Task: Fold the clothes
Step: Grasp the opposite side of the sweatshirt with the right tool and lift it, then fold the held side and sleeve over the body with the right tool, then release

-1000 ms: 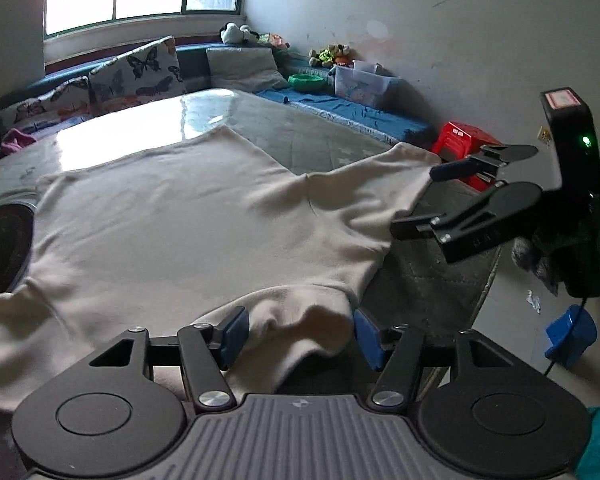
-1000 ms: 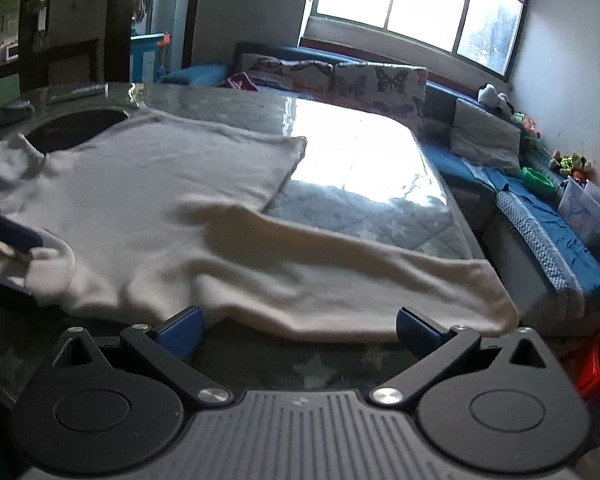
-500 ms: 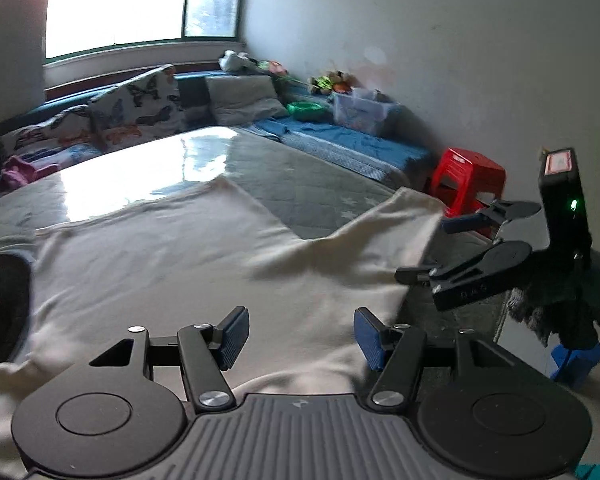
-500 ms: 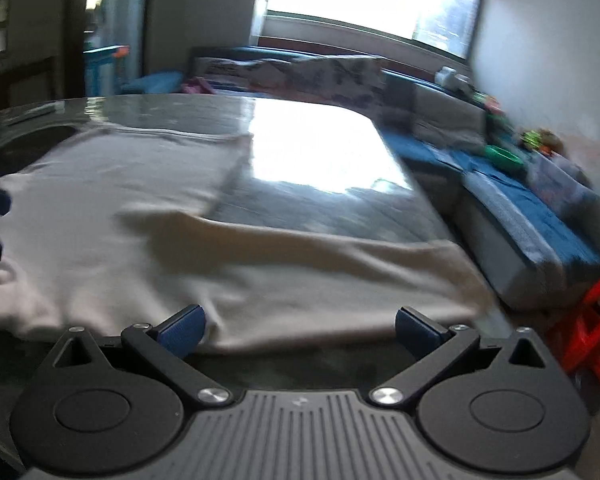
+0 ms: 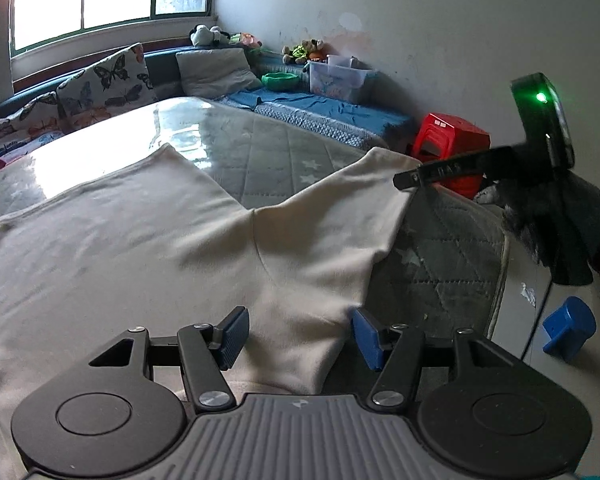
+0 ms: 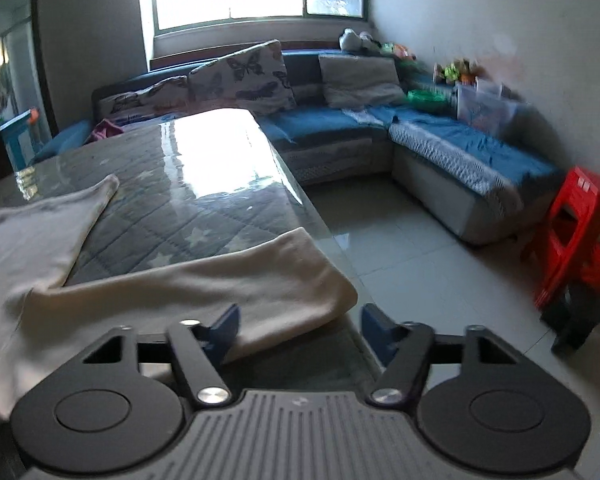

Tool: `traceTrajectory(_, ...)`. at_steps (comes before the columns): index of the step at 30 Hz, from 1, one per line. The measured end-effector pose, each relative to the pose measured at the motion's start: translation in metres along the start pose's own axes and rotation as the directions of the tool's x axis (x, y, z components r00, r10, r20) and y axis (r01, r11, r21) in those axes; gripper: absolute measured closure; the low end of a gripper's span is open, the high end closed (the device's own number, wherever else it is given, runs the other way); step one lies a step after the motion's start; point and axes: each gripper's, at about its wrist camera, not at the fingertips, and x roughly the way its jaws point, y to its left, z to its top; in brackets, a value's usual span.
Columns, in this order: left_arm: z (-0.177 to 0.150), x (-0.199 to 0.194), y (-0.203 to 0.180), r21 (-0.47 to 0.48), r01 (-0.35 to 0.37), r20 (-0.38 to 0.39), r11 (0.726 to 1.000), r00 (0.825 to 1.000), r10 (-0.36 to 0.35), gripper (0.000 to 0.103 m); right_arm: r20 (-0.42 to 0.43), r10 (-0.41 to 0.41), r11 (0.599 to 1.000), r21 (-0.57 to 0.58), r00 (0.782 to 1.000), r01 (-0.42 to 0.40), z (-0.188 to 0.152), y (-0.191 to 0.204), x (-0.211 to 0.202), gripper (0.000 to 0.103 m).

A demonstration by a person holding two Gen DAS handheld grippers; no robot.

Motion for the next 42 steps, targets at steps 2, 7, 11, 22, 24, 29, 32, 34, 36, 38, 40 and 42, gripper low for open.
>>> traceTrajectory(2, 0.000, 0.001, 0.001, -0.003, -0.003, -0.003, 1.000, 1.000, 0.003, 0.042, 0.006, -0.004, 1.000, 0.010, 1.000, 0.004, 0.002, -0.003, 0.004, 0.048)
traceTrajectory(7, 0.003, 0.003, 0.002, -0.009, -0.006, -0.001, 1.000, 1.000, 0.006, 0.042, 0.030, -0.006, 0.999, 0.044, 1.000, 0.005, 0.002, -0.010, 0.004, 0.092)
traceTrajectory(11, 0.004, 0.006, 0.002, -0.010, -0.011, 0.000, 1.000, 1.000, 0.011, 0.042, 0.083, 0.011, 0.999, 0.040, 0.997, -0.014, 0.012, -0.013, -0.009, 0.095)
traceTrajectory(22, 0.003, -0.011, 0.013, -0.035, -0.023, 0.042, 0.999, 0.999, 0.024, 0.038, 0.164, 0.079, 0.997, -0.038, 0.983, -0.074, 0.046, 0.014, -0.042, 0.095)
traceTrajectory(24, 0.002, -0.023, 0.024, -0.058, -0.048, 0.062, 0.997, 0.997, 0.051, 0.036, 0.187, 0.120, 0.992, -0.072, 0.975, -0.108, 0.054, 0.028, -0.055, 0.095)
traceTrajectory(29, -0.007, -0.062, 0.061, -0.163, -0.107, 0.113, 0.981, 0.985, 0.126, 0.034, 0.218, 0.241, 0.959, -0.200, 0.946, -0.198, 0.071, 0.082, -0.084, 0.097)
traceTrajectory(32, -0.016, -0.085, 0.080, -0.214, -0.140, 0.137, 0.967, 0.976, 0.171, 0.032, 0.205, 0.330, 0.922, -0.280, 0.921, -0.268, 0.076, 0.124, -0.092, 0.099)
traceTrajectory(34, -0.024, -0.097, 0.090, -0.246, -0.164, 0.148, 0.955, 0.968, 0.204, 0.031, 0.193, 0.388, 0.891, -0.331, 0.901, -0.312, 0.079, 0.151, -0.097, 0.100)
traceTrajectory(36, -0.031, -0.110, 0.101, -0.278, -0.187, 0.158, 0.942, 0.959, 0.237, 0.030, 0.177, 0.443, 0.854, -0.381, 0.879, -0.354, 0.082, 0.179, -0.103, 0.100)
traceTrajectory(38, -0.039, -0.120, 0.112, -0.313, -0.205, 0.159, 0.927, 0.952, 0.264, 0.030, 0.158, 0.497, 0.813, -0.429, 0.853, -0.394, 0.085, 0.207, -0.108, 0.100)
traceTrajectory(40, -0.047, -0.126, 0.119, -0.340, -0.214, 0.154, 0.916, 0.948, 0.279, 0.030, 0.135, 0.476, 0.814, -0.441, 0.869, -0.378, 0.082, 0.215, -0.099, 0.099)
traceTrajectory(42, -0.053, -0.130, 0.124, -0.355, -0.220, 0.150, 0.909, 0.946, 0.287, 0.030, 0.112, 0.448, 0.819, -0.450, 0.887, -0.357, 0.078, 0.221, -0.090, 0.094)
